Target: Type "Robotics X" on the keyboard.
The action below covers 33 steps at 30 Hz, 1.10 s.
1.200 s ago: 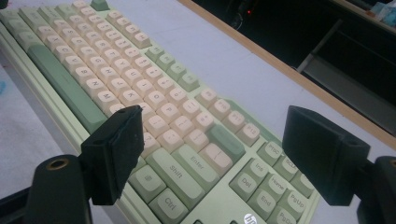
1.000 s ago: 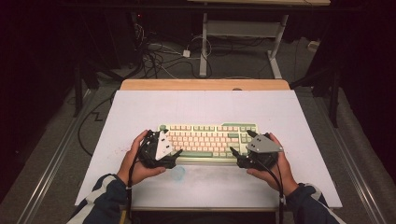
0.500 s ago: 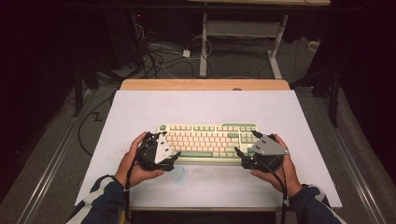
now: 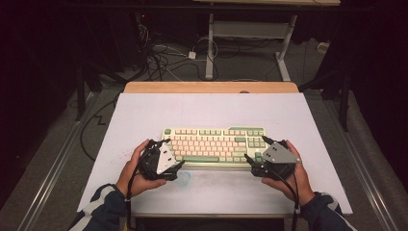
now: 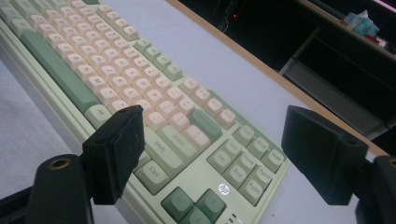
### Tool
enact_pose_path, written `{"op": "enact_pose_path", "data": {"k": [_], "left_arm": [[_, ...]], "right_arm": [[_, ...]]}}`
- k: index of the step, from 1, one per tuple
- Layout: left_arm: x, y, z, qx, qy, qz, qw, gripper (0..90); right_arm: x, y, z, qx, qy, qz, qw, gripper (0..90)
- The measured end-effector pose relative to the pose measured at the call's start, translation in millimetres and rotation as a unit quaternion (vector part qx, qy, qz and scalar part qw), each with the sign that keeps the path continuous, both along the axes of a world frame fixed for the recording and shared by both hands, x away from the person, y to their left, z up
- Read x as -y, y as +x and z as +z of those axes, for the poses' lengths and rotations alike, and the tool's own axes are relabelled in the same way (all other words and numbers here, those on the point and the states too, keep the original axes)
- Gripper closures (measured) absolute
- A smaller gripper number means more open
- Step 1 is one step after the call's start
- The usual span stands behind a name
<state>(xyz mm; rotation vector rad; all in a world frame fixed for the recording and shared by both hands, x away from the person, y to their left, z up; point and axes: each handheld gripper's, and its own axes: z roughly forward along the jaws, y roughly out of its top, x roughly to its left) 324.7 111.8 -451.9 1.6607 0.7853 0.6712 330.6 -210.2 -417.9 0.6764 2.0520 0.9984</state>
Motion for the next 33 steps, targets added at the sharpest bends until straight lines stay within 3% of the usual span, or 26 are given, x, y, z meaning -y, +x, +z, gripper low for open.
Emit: {"op": "enact_pose_path", "data": {"k": [15,21,33], "left_arm": [[-9.5,-11.2,3.5,0.002,-0.008,0.007,0.9999,17.6],[-17.4,-11.5,-2.4,0.001,0.004,0.024,0.9997,16.3],[-30.8,-12.7,-8.6,-0.008,0.001,0.035,0.9994,16.3]], "right_arm": [[13.7,-14.7,1.0,0.008,-0.012,-0.008,0.9999,22.0],[20.5,-19.4,-0.1,0.005,-0.011,-0.012,0.9999,22.0],[33.2,-21.4,-5.4,0.0,-0.02,-0.027,0.9994,21.7]]}}
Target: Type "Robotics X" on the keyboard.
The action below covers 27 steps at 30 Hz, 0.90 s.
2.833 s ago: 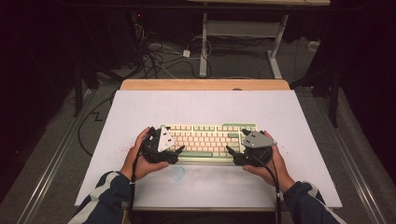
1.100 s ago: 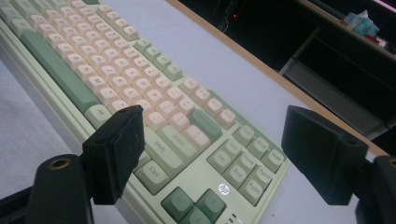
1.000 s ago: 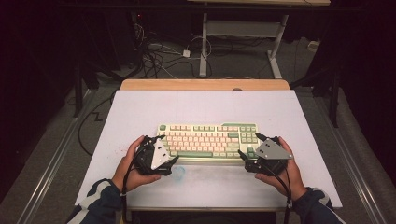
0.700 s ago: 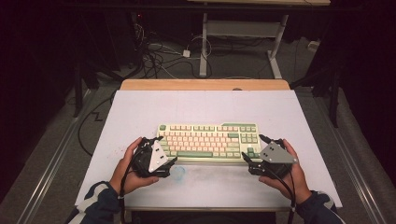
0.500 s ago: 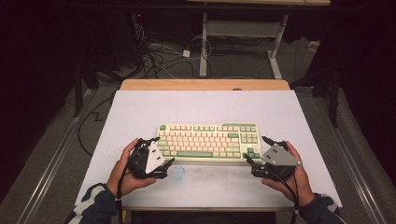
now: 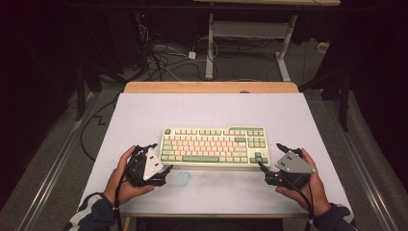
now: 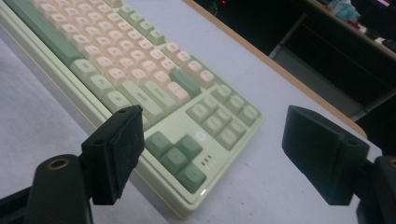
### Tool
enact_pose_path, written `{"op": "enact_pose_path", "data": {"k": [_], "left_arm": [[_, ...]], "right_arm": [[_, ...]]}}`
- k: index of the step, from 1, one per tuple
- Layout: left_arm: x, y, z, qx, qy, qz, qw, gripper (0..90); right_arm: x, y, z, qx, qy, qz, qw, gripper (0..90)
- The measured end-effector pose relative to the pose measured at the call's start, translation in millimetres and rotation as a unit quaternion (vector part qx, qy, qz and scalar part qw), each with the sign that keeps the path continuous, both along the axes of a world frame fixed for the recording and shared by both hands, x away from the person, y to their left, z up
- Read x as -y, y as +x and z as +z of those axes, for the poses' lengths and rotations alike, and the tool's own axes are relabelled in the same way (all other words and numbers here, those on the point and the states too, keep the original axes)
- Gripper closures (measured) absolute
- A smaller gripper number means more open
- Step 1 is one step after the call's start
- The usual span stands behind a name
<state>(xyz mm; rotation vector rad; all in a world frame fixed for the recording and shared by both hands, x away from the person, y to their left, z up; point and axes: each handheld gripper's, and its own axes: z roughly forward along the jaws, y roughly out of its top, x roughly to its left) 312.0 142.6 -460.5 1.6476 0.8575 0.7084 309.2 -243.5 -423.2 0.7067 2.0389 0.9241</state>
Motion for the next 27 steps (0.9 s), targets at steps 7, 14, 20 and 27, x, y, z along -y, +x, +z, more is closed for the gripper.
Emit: {"op": "enact_pose_path", "data": {"k": [7,14,20,27], "left_arm": [[-9.2,0.5,-4.1,-0.007,-0.001,0.012,0.9999,16.3],[-22.2,1.0,-11.2,-0.021,-0.002,0.022,0.9995,16.3],[-33.2,4.8,-16.6,-0.038,-0.003,0.033,0.9987,16.3],[-39.5,7.6,-25.2,-0.042,0.007,0.053,0.9977,16.3]], "right_arm": [[13.4,-0.9,-4.3,-0.004,0.001,-0.017,0.9998,21.6],[25.4,-0.6,-11.4,-0.01,-0.002,-0.035,0.9993,21.6],[39.5,0.7,-18.8,-0.02,0.003,-0.051,0.9985,21.5],[53.3,1.3,-31.8,-0.036,-0.001,-0.076,0.9965,21.5]]}}
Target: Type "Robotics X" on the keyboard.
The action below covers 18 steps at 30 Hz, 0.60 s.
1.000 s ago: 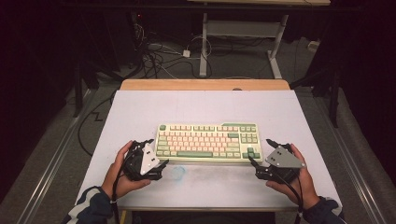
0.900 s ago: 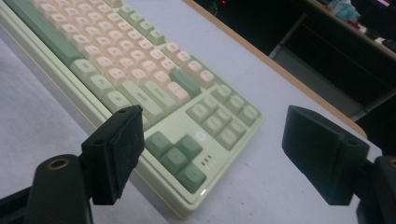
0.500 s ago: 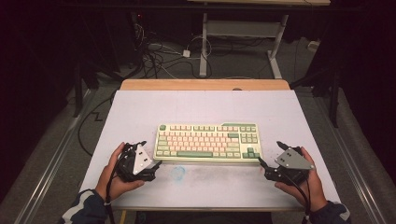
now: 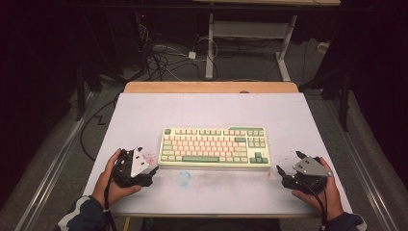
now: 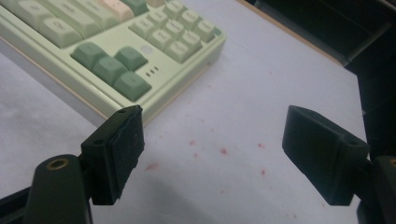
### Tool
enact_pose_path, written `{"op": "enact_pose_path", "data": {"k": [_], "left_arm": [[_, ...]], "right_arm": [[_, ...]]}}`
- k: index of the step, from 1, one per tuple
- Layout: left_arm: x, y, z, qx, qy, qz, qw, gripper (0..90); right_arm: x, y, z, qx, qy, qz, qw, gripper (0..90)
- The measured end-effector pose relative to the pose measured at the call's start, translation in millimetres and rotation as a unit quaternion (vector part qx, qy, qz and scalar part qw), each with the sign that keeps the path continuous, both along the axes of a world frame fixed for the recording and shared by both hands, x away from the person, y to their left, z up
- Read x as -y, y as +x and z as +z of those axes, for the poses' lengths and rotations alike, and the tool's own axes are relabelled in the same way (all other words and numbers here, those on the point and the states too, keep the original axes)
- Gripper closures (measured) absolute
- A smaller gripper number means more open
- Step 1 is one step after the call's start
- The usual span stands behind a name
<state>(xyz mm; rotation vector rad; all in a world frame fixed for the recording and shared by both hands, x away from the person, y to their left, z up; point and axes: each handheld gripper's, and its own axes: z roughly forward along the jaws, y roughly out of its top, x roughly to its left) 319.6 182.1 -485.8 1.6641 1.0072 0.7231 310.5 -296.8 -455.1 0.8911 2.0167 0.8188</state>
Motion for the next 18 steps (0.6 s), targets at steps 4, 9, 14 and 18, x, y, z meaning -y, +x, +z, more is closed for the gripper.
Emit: {"op": "enact_pose_path", "data": {"k": [4,9,14,18], "left_arm": [[-2.0,-3.5,-5.0,-0.01,-0.003,0.003,0.9999,16.3],[-0.7,-4.6,-6.8,-0.007,0.0,0.004,1.0,16.3],[-1.1,-5.8,-5.2,-0.003,-0.007,0.002,1.0,16.3],[-0.7,-5.4,-5.6,-0.002,-0.005,0.001,1.0,16.3]], "right_arm": [[5.5,-3.0,-7.8,-0.006,0.004,-0.015,0.9999,22.0],[6.0,-4.3,-8.7,-0.008,0.009,-0.012,0.9998,22.0],[1.3,-7.7,-7.1,-0.002,0.002,-0.004,1.0,22.0],[0.2,-8.8,-4.6,0.005,0.002,-0.003,1.0,22.0]]}}
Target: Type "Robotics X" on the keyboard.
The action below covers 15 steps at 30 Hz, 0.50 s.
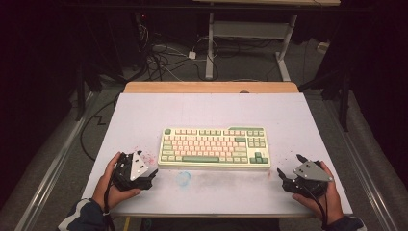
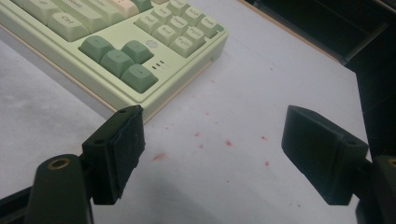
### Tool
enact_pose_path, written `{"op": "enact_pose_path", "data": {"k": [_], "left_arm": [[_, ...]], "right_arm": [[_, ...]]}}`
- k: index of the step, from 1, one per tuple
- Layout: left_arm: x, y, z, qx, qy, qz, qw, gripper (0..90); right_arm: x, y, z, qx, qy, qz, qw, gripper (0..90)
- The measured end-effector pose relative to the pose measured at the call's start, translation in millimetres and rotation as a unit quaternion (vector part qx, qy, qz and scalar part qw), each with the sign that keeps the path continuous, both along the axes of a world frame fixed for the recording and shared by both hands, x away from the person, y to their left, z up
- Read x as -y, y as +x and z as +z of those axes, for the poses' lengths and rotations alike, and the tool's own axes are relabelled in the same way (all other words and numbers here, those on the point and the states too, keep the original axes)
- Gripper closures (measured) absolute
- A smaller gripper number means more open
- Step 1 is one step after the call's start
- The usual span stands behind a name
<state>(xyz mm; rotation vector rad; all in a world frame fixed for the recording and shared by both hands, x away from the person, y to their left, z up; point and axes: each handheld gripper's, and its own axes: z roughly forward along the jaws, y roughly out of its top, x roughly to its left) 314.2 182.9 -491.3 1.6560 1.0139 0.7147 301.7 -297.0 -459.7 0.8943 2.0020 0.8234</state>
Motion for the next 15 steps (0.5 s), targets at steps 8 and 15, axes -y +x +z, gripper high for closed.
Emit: {"op": "enact_pose_path", "data": {"k": [8,15], "left_arm": [[0.0,2.1,0.7,0.0,-0.001,0.003,1.0,16.3],[1.5,0.5,0.9,0.001,0.003,0.002,1.0,16.3]], "right_arm": [[1.1,-0.4,1.5,0.014,0.004,0.001,0.9999,22.0],[1.4,-2.4,3.0,0.017,0.007,0.001,0.9998,22.0]]}}
